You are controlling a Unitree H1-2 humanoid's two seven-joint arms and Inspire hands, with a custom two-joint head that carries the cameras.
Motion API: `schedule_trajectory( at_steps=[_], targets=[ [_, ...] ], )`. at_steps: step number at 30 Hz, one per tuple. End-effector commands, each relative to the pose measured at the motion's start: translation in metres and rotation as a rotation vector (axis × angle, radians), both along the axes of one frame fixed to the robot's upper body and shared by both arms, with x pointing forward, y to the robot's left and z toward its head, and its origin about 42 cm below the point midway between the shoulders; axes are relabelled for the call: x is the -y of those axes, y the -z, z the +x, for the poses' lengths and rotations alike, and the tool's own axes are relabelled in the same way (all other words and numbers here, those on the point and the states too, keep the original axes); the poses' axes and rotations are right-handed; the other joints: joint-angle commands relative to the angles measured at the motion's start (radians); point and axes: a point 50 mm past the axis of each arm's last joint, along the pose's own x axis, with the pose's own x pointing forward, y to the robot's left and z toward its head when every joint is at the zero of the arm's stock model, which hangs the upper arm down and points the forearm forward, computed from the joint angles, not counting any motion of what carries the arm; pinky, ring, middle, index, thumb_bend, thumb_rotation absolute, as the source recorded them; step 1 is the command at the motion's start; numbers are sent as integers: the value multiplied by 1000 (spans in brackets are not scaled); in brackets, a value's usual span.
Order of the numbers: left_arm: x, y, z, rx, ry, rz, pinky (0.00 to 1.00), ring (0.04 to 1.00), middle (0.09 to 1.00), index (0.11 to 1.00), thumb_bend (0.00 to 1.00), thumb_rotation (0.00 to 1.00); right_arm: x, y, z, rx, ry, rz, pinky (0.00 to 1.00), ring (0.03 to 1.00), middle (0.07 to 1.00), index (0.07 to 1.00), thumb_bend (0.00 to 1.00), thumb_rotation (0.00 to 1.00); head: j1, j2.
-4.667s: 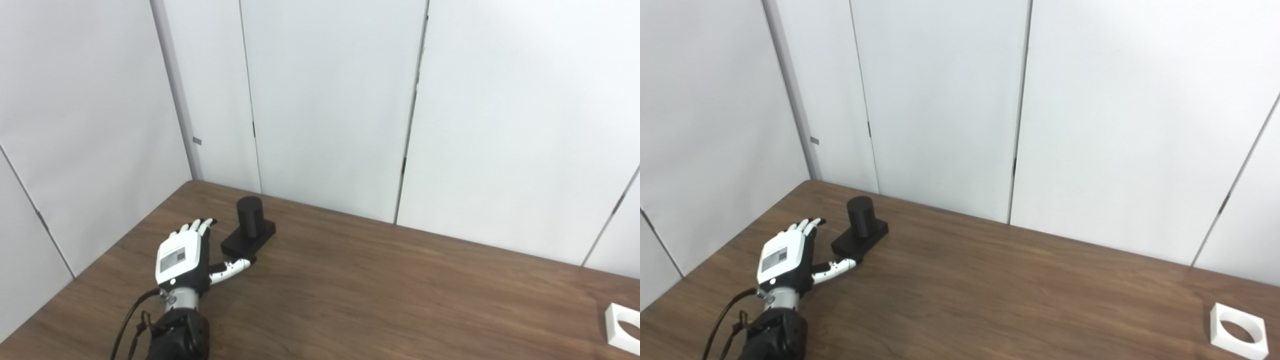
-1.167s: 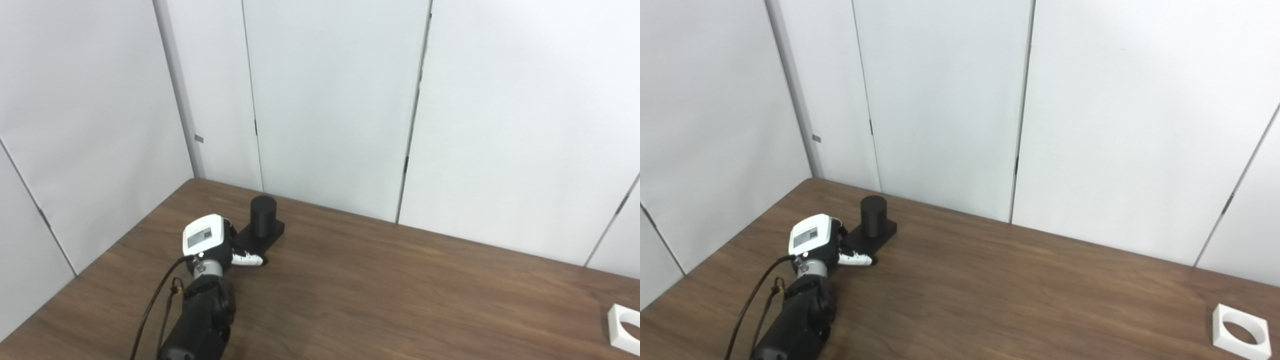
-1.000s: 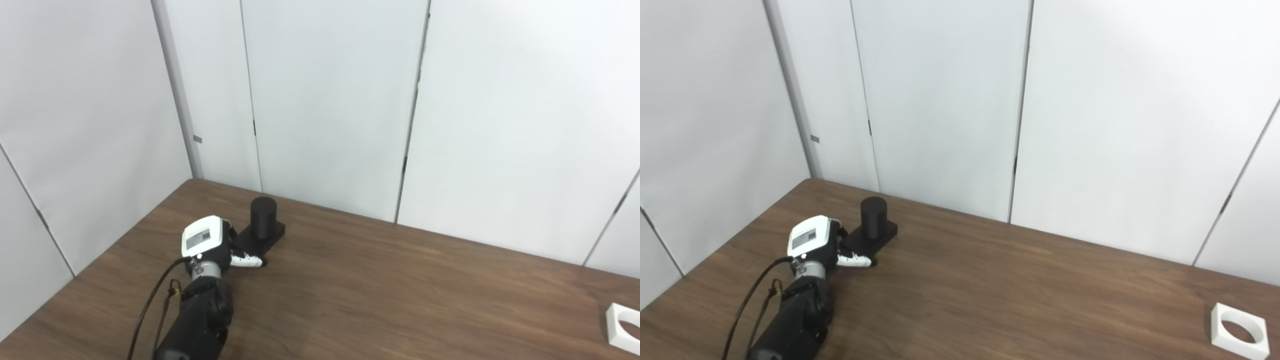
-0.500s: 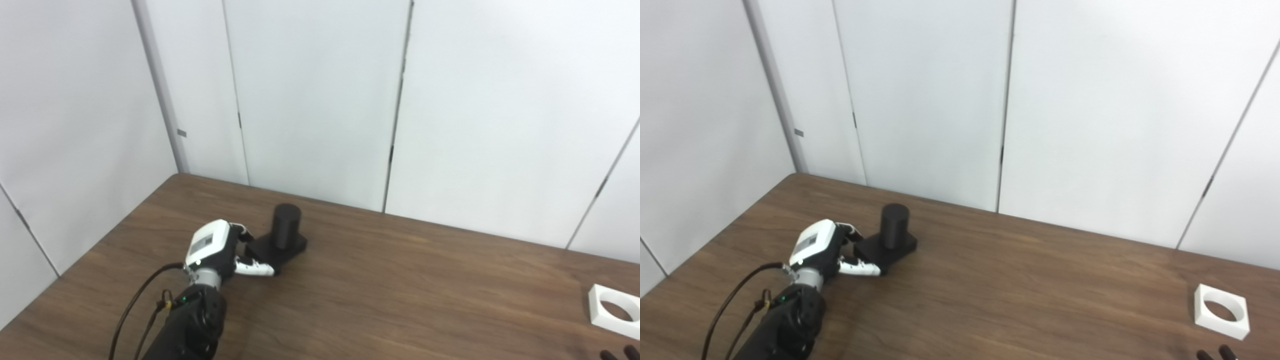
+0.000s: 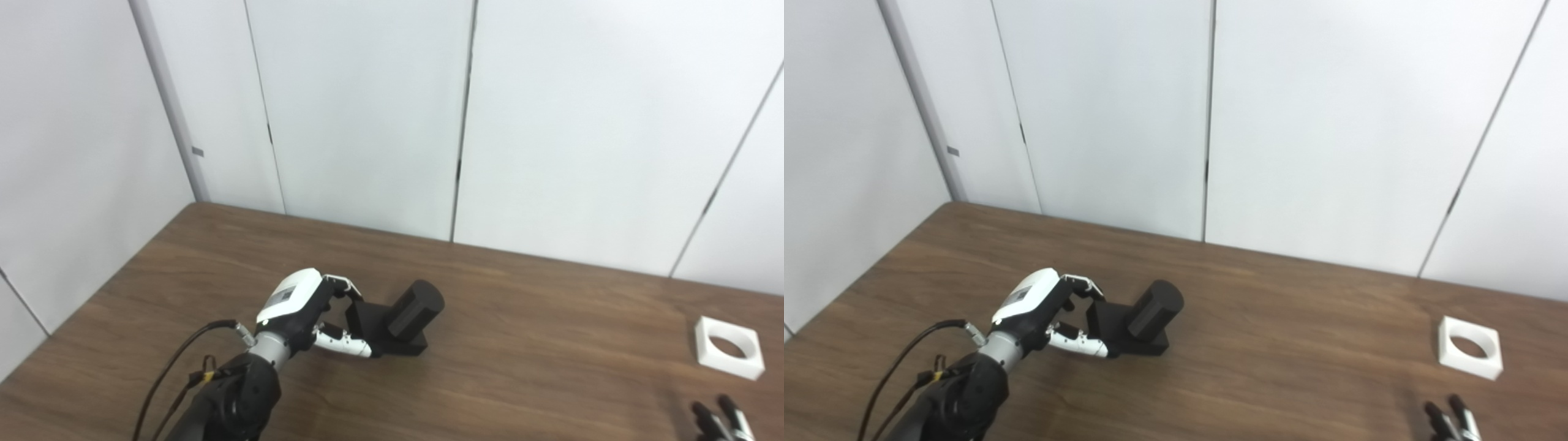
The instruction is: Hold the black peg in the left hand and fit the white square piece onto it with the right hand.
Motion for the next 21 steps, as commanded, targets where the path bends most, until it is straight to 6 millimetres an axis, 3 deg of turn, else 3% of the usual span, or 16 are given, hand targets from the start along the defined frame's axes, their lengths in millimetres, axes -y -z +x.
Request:
schedule_trajectory(
  at_steps=[1, 8, 13, 18, 21],
  targets=[
    [6, -19, 0, 86, 76, 1, 693, 796, 765, 489, 502, 53, -8, -5, -3, 4, 16, 11, 1000, 969, 927, 1000, 548, 1000, -13, 9],
    [22, -6, -12, 76, 245, -58, 688, 793, 764, 489, 501, 51, -18, -15, -2, 1, 1, -10, 1000, 972, 932, 1000, 501, 1000, -89, 58],
    [32, 6, -17, 27, 305, -72, 683, 807, 769, 489, 501, 56, -25, -20, -2, -7, 15, -14, 1000, 951, 907, 1000, 521, 1000, -129, 101],
    [47, 25, -27, -31, 371, -79, 712, 825, 773, 490, 501, 53, -33, -25, 1, -21, 24, -15, 1000, 938, 898, 1000, 556, 1000, -167, 134],
    [57, 41, -35, -62, 388, -69, 787, 850, 773, 490, 503, 53, -39, -27, 2, -30, 33, -11, 1000, 944, 894, 993, 565, 1000, -184, 149]
  ],
)
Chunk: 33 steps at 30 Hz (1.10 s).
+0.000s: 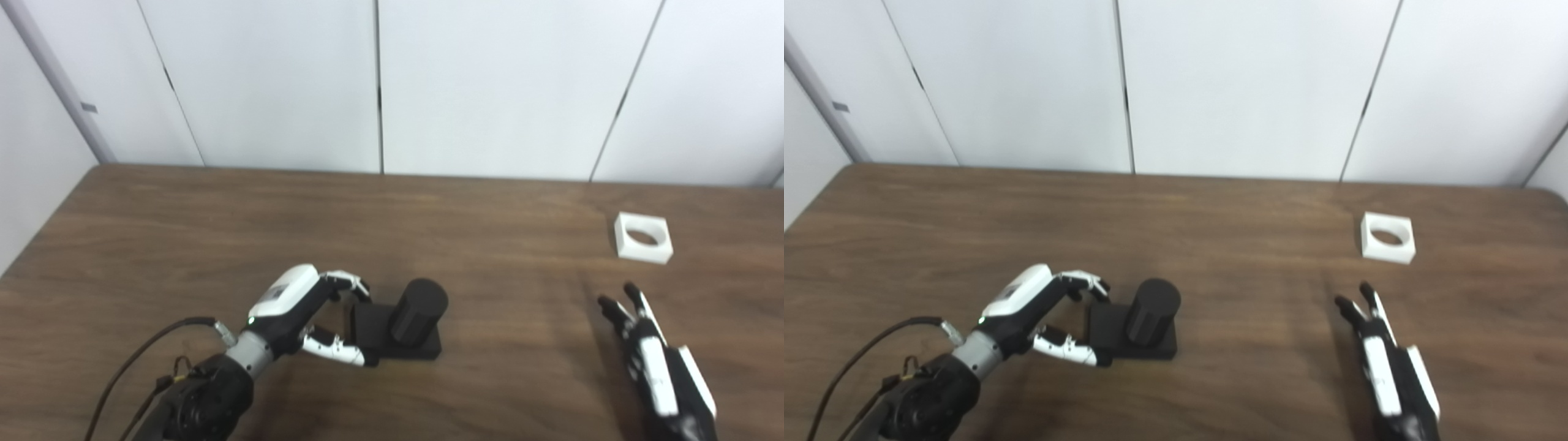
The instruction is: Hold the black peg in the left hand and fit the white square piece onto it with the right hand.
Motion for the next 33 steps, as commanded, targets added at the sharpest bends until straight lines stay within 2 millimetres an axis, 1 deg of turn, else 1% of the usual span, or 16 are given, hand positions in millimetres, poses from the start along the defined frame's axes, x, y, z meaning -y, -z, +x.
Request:
schedule_trajectory(
  at_steps=[1, 3, 4, 10, 15, 19, 23, 26, 27, 29, 30, 32, 33],
  targets=[
    [11, 14, -6, -22, 36, 7, 812, 852, 770, 490, 504, 52, -17, -10, 3, 41, 6, 38, 1000, 943, 894, 993, 564, 1000, -3, 3],
    [16, 22, -9, -26, 49, 23, 903, 862, 771, 490, 505, 50, -19, -12, 3, 38, 9, 35, 1000, 940, 890, 995, 562, 1000, -9, 10],
    [19, 26, -11, -25, 52, 33, 927, 864, 773, 490, 505, 50, -20, -12, 3, 37, 13, 35, 1000, 939, 888, 994, 566, 1000, -14, 17],
    [30, 42, -17, 24, 56, 76, 955, 850, 769, 489, 505, 52, -23, -15, 5, 36, 23, 45, 1000, 938, 877, 979, 549, 1000, -22, 34],
    [37, 50, -26, 80, 60, 149, 996, 841, 765, 489, 505, 55, -25, -16, 5, 39, 26, 51, 1000, 934, 864, 974, 536, 1000, -29, 38],
    [40, 51, -31, 115, 79, 197, 997, 843, 763, 489, 506, 55, -24, -15, 5, 44, 15, 39, 979, 926, 866, 978, 538, 1000, -40, 39],
    [41, 53, -32, 140, 84, 221, 992, 847, 763, 489, 507, 53, -24, -15, 5, 49, 13, 38, 999, 928, 869, 984, 556, 1000, -46, 39],
    [41, 54, -33, 143, 85, 229, 989, 851, 766, 489, 507, 53, -24, -16, 4, 49, 13, 35, 1000, 926, 868, 984, 557, 1000, -66, 34],
    [40, 54, -33, 143, 85, 230, 986, 850, 766, 489, 507, 52, -24, -16, 4, 50, 11, 35, 987, 928, 870, 988, 552, 1000, -66, 34],
    [38, 55, -34, 139, 89, 235, 974, 851, 767, 489, 507, 52, -25, -16, 3, 49, 8, 30, 977, 928, 872, 993, 552, 1000, -91, 29],
    [36, 56, -34, 137, 93, 235, 968, 854, 769, 489, 507, 51, -25, -16, 2, 46, 8, 27, 991, 934, 871, 993, 568, 1000, -96, 28],
    [33, 55, -34, 130, 100, 236, 953, 852, 768, 489, 508, 50, -26, -15, 1, 41, 8, 28, 998, 941, 874, 992, 585, 1000, -148, 16],
    [32, 54, -33, 124, 104, 235, 946, 852, 768, 489, 508, 50, -26, -15, 1, 39, 10, 31, 999, 941, 875, 989, 586, 1000, -157, 14]
  ],
)
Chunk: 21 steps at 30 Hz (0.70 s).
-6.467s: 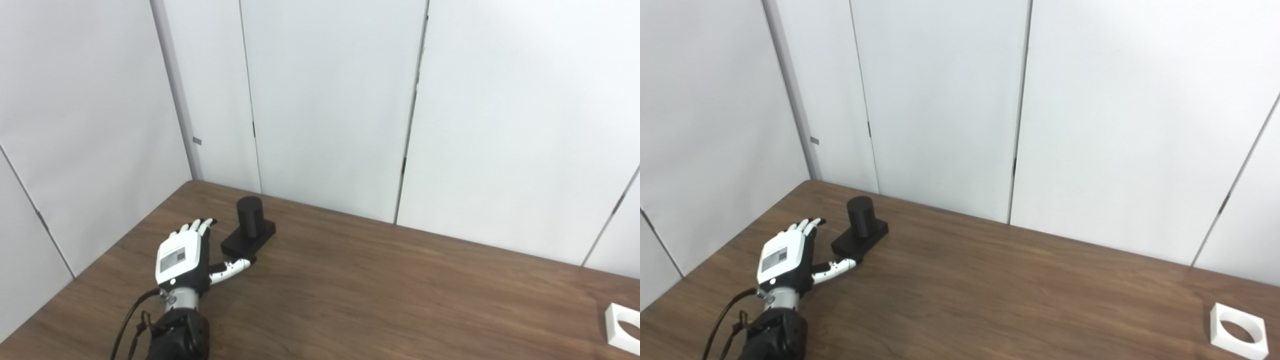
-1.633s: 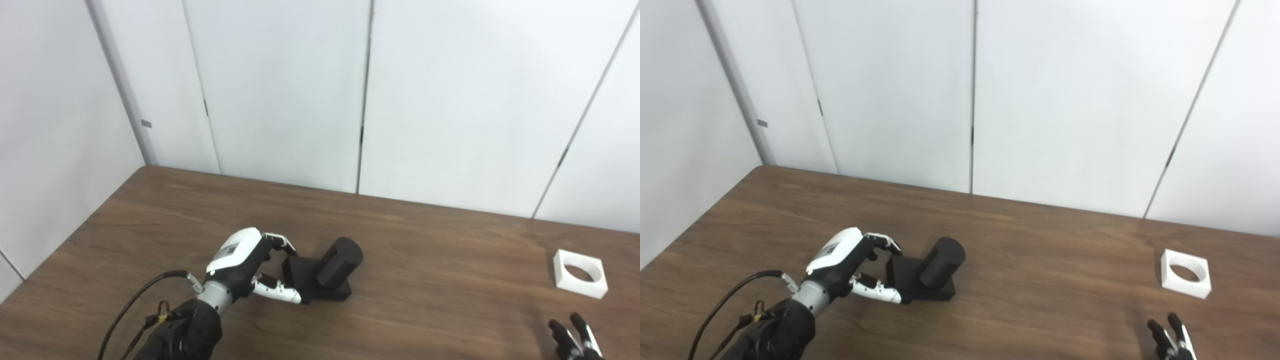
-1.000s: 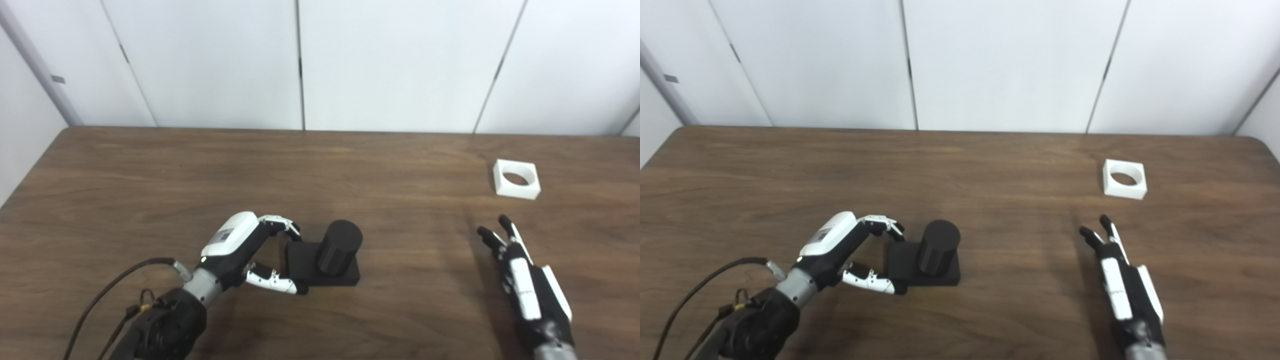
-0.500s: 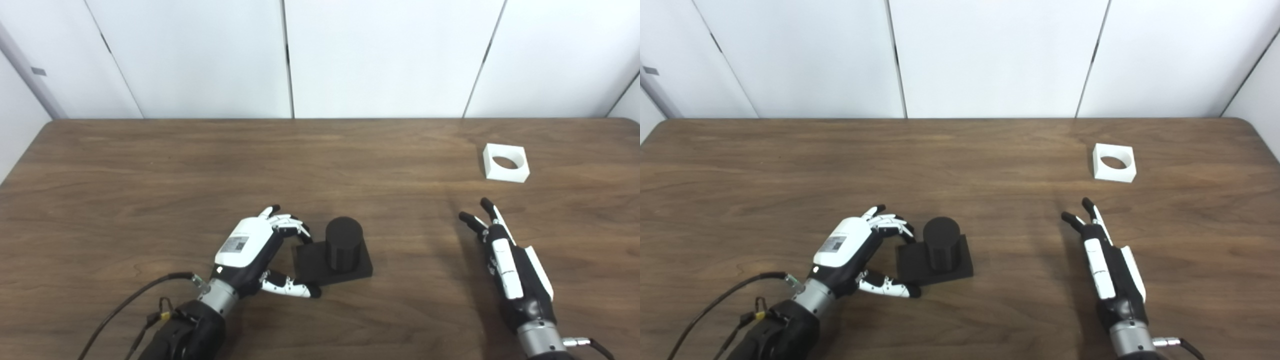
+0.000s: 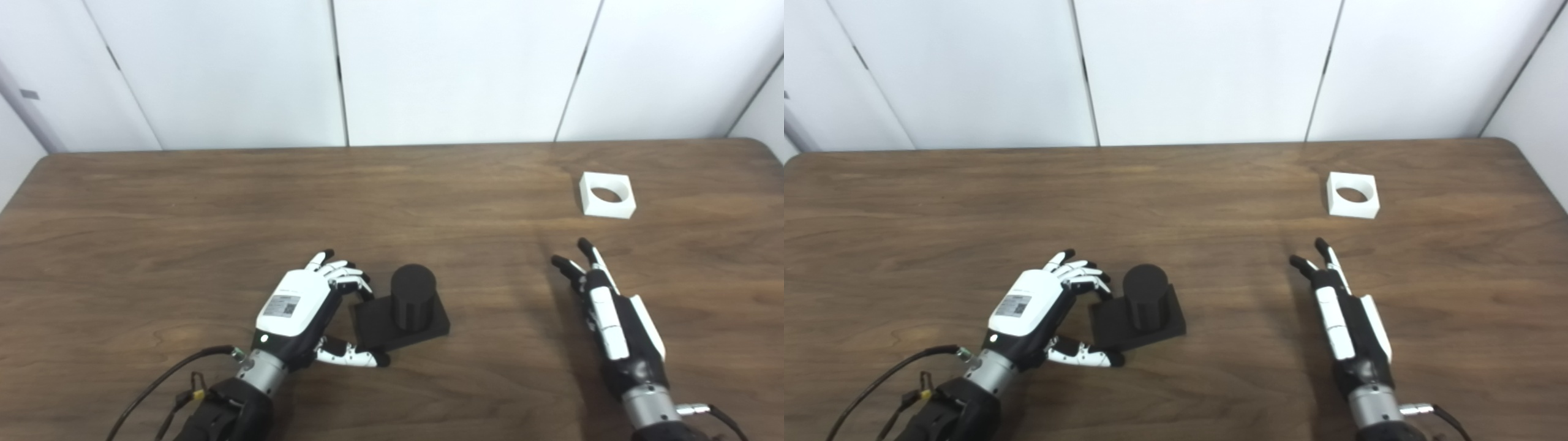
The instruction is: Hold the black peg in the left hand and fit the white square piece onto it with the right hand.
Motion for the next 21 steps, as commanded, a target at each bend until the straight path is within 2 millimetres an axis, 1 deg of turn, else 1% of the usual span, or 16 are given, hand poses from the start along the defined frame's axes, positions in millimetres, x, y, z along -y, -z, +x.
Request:
schedule_trajectory(
  at_steps=[1, 2, 3, 4, 7, 8, 9, 10, 11, 12, 13, 14, 16, 19, 21],
  targets=[
    [-6, 17, -10, -90, 58, 92, 938, 850, 769, 489, 509, 50, -13, -11, -2, 54, 0, 42, 1000, 942, 877, 985, 591, 1000, -43, -10],
    [-6, 15, -11, -91, 60, 91, 932, 848, 768, 489, 509, 51, -13, -10, -2, 51, 7, 45, 1000, 944, 878, 982, 598, 1000, -67, -15],
    [-6, 13, -11, -91, 62, 90, 922, 843, 767, 489, 509, 50, -13, -10, -3, 49, 13, 47, 1000, 939, 874, 970, 616, 988, -74, -16],
    [-6, 10, -12, -90, 66, 87, 916, 840, 766, 489, 510, 50, -12, -12, -3, 54, 14, 47, 1000, 935, 871, 963, 627, 980, -105, -20],
    [-4, 2, -14, -95, 77, 70, 909, 843, 765, 489, 509, 49, -8, -18, -2, 76, 14, 46, 968, 939, 885, 973, 600, 947, -128, -24],
    [-3, 1, -14, -94, 79, 63, 903, 838, 761, 489, 509, 48, -7, -20, -2, 79, 17, 45, 975, 939, 883, 972, 587, 924, -131, -27],
    [-2, 0, -15, -93, 81, 59, 899, 835, 758, 489, 509, 48, -2, -25, 0, 89, 24, 6, 979, 939, 882, 971, 580, 912, -138, -32],
    [-2, -1, -15, -90, 82, 57, 897, 834, 756, 488, 509, 48, 3, -32, 2, 94, 31, -26, 990, 926, 867, 963, 547, 865, -143, -35],
    [-1, -2, -15, -88, 83, 57, 893, 831, 754, 488, 509, 48, 6, -36, 4, 97, 36, -47, 979, 918, 863, 959, 536, 812, -143, -35],
    [-1, -2, -15, -88, 83, 57, 891, 830, 753, 488, 509, 48, 10, -41, 6, 104, 38, -72, 973, 914, 860, 957, 530, 784, -149, -39],
    [-1, -3, -16, -87, 83, 58, 891, 830, 754, 488, 509, 48, 17, -47, 8, 107, 41, -98, 964, 910, 860, 950, 521, 712, -158, -45],
    [-1, -4, -16, -85, 84, 58, 887, 829, 755, 488, 509, 48, 22, -52, 11, 112, 43, -133, 938, 907, 864, 938, 535, 642, -158, -45],
    [-2, -7, -17, -85, 85, 55, 883, 827, 757, 489, 509, 47, 36, -65, 18, 110, 55, -247, 892, 888, 863, 906, 559, 538, -165, -49],
    [-3, -9, -18, -83, 95, 52, 877, 818, 751, 489, 510, 45, 57, -88, 29, 102, 49, -421, 886, 890, 873, 874, 552, 476, -166, -58],
    [-3, -9, -18, -90, 100, 56, 879, 820, 752, 488, 510, 45, 71, -103, 37, 102, 54, -513, 865, 881, 867, 841, 576, 408, -165, -64]
  ],
)
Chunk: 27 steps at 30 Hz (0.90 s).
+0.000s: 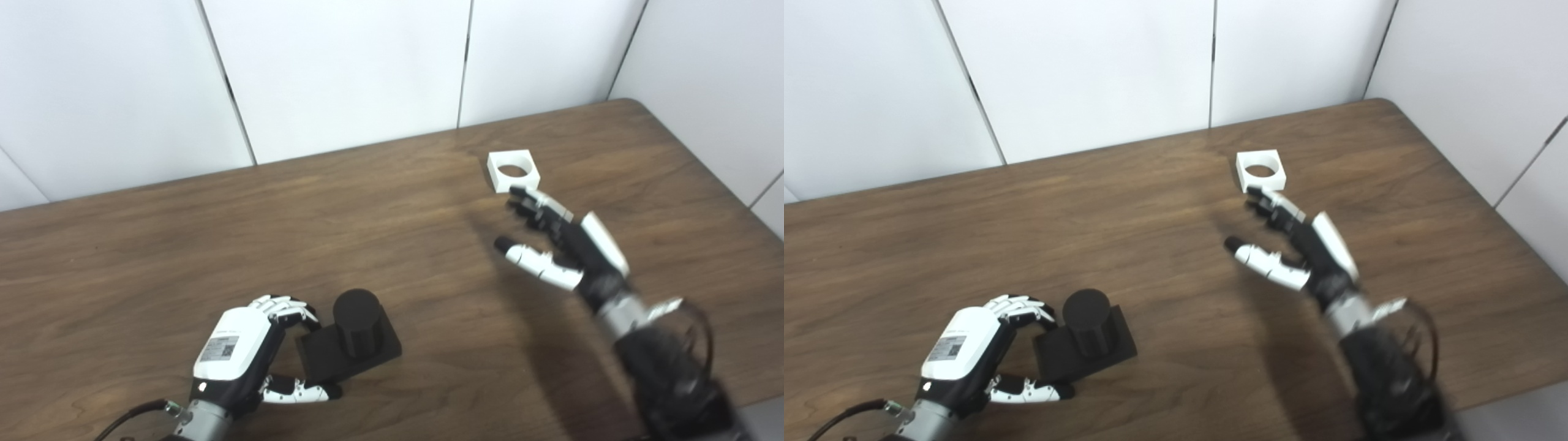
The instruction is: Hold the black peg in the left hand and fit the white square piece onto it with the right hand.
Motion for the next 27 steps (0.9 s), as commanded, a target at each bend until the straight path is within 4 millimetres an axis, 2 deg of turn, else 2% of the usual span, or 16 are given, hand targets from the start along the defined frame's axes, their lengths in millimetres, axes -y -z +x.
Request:
schedule_trajectory(
  at_steps=[1, 4, 8, 10, 14, 19, 21, 27],
  targets=[
    [-4, 3, -7, -34, 40, 51, 881, 821, 752, 489, 510, 44, 10, -31, 10, 70, -2, -110, 864, 881, 866, 826, 601, 384, -2, -2],
    [-4, 3, -9, -38, 38, 51, 883, 823, 752, 489, 511, 44, 26, -48, 26, 61, -17, -244, 866, 898, 877, 826, 675, 340, -4, -3],
    [-2, 3, -10, -35, 35, 53, 878, 821, 749, 488, 512, 43, 37, -62, 44, 34, -36, -364, 865, 918, 905, 866, 782, 375, -9, -12],
    [-1, 3, -11, -30, 32, 55, 877, 820, 747, 488, 512, 43, 42, -70, 56, 22, -47, -408, 877, 934, 911, 876, 812, 347, -9, -17],
    [0, 4, -11, -32, 28, 57, 878, 822, 747, 488, 513, 43, 50, -83, 87, 4, -73, -481, 889, 966, 934, 901, 875, 283, -12, -22],
    [1, 3, -12, -34, 29, 63, 883, 825, 751, 488, 513, 42, 55, -99, 126, -41, -83, -579, 877, 991, 953, 921, 928, 260, -16, -29],
    [1, 3, -13, -35, 31, 65, 884, 826, 752, 488, 513, 41, 56, -103, 143, -71, -85, -632, 872, 997, 955, 930, 954, 256, -19, -37],
    [1, 3, -15, -43, 25, 69, 880, 821, 752, 488, 514, 42, 57, -105, 179, -143, -73, -704, 939, 1000, 973, 940, 986, 238, -26, -53]
  ],
)
